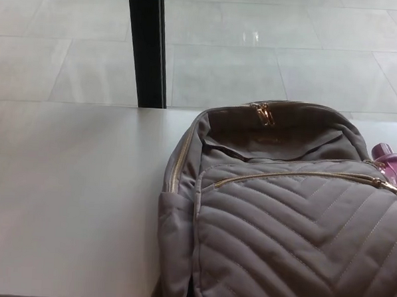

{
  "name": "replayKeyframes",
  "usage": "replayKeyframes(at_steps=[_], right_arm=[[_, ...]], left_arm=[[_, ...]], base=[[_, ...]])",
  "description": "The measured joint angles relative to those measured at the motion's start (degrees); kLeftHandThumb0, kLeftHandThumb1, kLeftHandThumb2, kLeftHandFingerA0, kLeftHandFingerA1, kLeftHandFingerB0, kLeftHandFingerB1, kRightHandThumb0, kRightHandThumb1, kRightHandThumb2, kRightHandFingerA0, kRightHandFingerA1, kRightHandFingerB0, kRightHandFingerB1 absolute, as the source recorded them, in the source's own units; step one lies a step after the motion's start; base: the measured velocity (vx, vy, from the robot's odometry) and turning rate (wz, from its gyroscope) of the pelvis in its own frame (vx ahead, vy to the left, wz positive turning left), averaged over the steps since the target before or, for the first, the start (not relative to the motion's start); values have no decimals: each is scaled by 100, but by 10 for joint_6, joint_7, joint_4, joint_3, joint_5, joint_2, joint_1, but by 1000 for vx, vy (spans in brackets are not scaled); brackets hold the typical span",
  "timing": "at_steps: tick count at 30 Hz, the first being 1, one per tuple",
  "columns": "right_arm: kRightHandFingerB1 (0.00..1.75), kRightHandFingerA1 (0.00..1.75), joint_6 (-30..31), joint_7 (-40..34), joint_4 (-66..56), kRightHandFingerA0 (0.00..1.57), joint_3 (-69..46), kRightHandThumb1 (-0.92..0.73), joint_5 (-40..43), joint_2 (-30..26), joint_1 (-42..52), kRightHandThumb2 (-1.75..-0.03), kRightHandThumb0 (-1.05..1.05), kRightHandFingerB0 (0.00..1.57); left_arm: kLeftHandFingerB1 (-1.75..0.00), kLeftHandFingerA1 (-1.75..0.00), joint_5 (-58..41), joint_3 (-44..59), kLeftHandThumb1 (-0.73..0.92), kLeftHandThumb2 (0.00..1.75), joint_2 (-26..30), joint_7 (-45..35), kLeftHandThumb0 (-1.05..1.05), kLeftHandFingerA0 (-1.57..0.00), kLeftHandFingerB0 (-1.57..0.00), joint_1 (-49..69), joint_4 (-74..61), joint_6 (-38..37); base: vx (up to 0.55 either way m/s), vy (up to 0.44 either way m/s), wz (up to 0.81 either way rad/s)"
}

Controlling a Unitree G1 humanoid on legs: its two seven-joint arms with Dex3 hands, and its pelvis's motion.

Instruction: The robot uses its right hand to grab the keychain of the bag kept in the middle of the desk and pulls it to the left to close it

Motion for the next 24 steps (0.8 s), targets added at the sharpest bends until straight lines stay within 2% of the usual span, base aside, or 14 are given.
replayKeyframes(at_steps=[2, 3, 8, 9, 15, 16, 17, 18, 19, 20, 21, 22, 23, 24], right_arm=[[12, 33, 1, 5, -5, 19, -27, -76, 13, -12, -4, -63, -72, 0], [9, 38, 3, 7, -8, 11, -39, -63, 20, -16, -9, -96, -84, 0], [13, 31, 22, 20, -54, 10, -94, -62, 56, -32, -51, -98, -81, 0], [18, 32, 28, 25, -73, 20, -103, -74, 65, -39, -66, -64, -75, 0], [22, 34, 50, 44, -191, 34, -110, -71, 93, -63, -134, -62, -80, 7], [14, 48, 53, 46, -214, 28, -108, -61, 96, -62, -139, -96, -89, 4], [14, 48, 54, 48, -229, 28, -106, -61, 98, -62, -141, -96, -89, 4], [22, 34, 56, 50, -256, 26, -102, -71, 100, -61, -143, -62, -78, 6], [22, 36, 58, 52, -279, 26, -96, -70, 102, -60, -144, -62, -76, 7], [28, 47, 59, 53, -295, 19, -91, -56, 103, -60, -146, -91, -78, 5], [30, 47, 59, 56, -317, 20, -81, -55, 103, -60, -147, -92, -79, 5], [24, 35, 60, 60, -339, 28, -69, -70, 104, -59, -147, -62, -79, 8], [22, 37, 60, 63, -356, 30, -59, -71, 104, -59, -147, -62, -76, 8], [27, 52, 60, 67, -377, 28, -45, -57, 104, -59, -147, -94, -78, 5]], left_arm=[[-74, -87, -2, 5, 35, 109, 9, -8, -62, -41, -33, -1, 22, 0], [-71, -82, -3, 6, 33, 108, 11, -11, -61, -37, -30, -2, 30, 0], [-68, -81, -6, 8, 38, 106, 15, -30, -75, -33, -20, -10, 63, -1], [-72, -86, -7, 8, 37, 106, 17, -34, -82, -39, -25, -14, 68, -2], [-77, -92, -24, 25, 45, 113, 22, -68, -87, -47, -34, -27, 68, -5], [-81, -99, -25, 26, 44, 114, 22, -72, -89, -56, -37, -27, 67, -5], [-81, -99, -25, 27, 44, 114, 22, -73, -89, -56, -37, -27, 66, -5], [-95, -118, -25, 27, 47, 95, 22, -76, -83, -48, -35, -27, 64, -5], [-80, -98, -25, 27, 37, 105, 22, -78, -85, -56, -36, -27, 61, -5], [-81, -100, -25, 27, 35, 105, 22, -79, -85, -59, -37, -27, 58, -5], [-79, -99, -25, 27, 35, 104, 22, -81, -82, -60, -37, -27, 55, -6], [-88, -113, -25, 26, 41, 90, 22, -83, -79, -52, -35, -27, 51, -8], [-79, -98, -25, 26, 33, 101, 22, -86, -80, -59, -39, -27, 48, -10], [-78, -96, -25, 25, 33, 100, 22, -89, -80, -57, -39, -27, 46, -11]], base=[[0, 0, 0], [0, 0, 0], [0, 0, 0], [0, 0, 0], [3, -1, 1], [0, 0, 0], [12, -8, 7], [0, 0, 0], [0, 0, 0], [0, 0, 0], [0, 0, 0], [0, 0, 0], [0, 0, 0], [0, 0, 0]])
